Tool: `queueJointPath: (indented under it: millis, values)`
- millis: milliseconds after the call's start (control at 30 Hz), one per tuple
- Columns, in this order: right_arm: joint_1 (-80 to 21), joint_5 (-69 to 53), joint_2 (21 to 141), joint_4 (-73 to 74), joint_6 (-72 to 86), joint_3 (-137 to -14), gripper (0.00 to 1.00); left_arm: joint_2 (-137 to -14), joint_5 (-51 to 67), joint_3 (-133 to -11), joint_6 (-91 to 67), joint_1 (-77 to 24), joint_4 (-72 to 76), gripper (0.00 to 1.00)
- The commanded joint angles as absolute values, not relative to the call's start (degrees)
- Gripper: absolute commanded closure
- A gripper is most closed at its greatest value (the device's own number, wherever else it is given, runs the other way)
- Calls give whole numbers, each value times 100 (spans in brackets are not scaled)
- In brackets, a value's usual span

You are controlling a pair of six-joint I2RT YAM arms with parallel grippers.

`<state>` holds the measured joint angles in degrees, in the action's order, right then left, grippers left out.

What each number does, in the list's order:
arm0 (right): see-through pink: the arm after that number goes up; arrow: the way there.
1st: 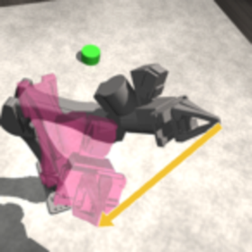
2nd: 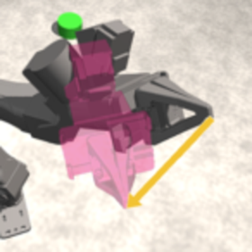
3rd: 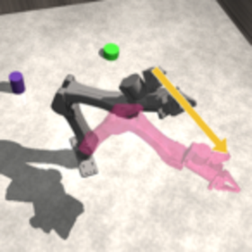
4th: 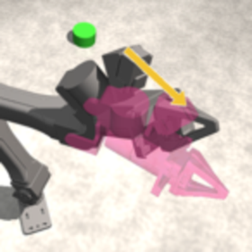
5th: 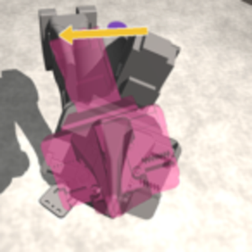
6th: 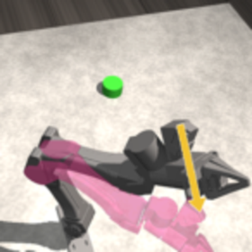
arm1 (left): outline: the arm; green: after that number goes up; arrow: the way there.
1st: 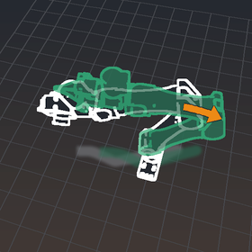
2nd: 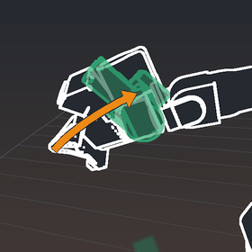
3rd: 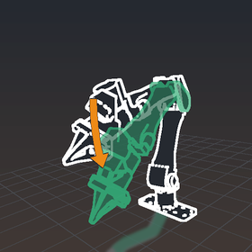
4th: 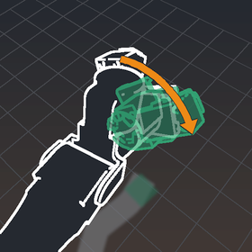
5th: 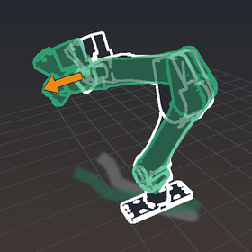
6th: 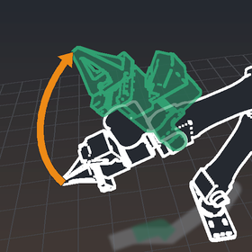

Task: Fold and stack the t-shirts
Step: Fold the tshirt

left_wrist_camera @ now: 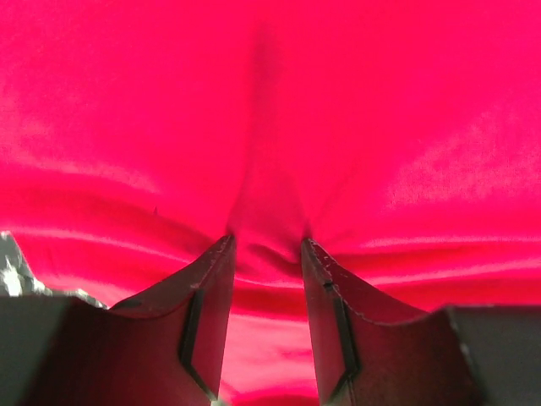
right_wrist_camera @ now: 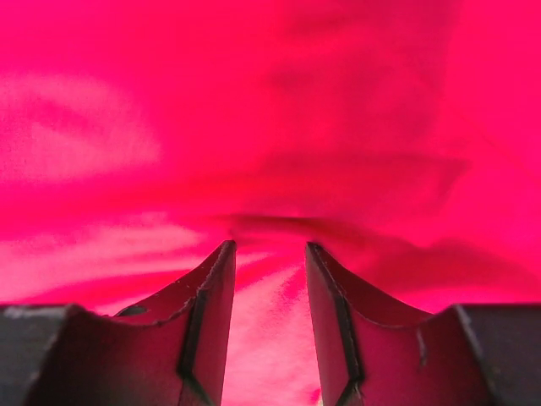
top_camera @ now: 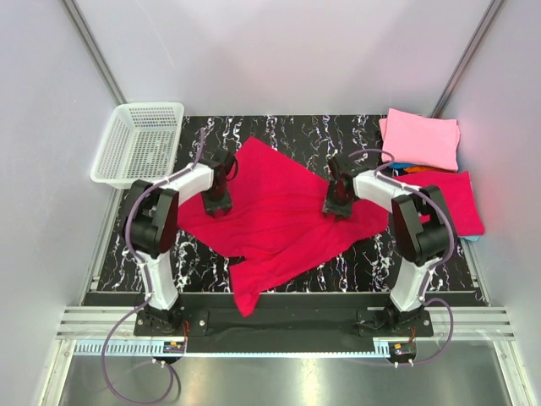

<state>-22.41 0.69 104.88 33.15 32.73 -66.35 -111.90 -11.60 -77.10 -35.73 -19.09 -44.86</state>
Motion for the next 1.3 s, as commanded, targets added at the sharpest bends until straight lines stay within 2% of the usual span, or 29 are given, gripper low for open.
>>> queueJointPath:
  millis: [0,300,533,733,867,1067,1267]
  values:
    - [-1890,536,10889,3813,2778,-7153,55,-10866,-897,-6770,-3858,-2362,-4598,59]
    - [-1828,334,11856,4588,2408,-8859,59,-10670,-229,-4756,-4939,-4233,-3342,60]
    - [-1854,290,11901,4711,2312,-8869,62,-10600,474,-3570,-6176,-5703,-2181,62]
    - [-1995,377,11489,4720,2320,-8614,63,-10617,712,-3349,-6854,-6714,-1802,65]
    - [-2021,544,11014,4781,2294,-8482,63,-10161,310,-3322,-7136,-6855,-2126,66]
    - [-2013,615,10337,4983,2241,-8543,62,-8931,-991,-3928,-7637,-6855,-4110,64]
    - [-2013,668,9712,5010,2153,-8367,60,-8025,-1845,-4692,-7937,-6847,-5271,62]
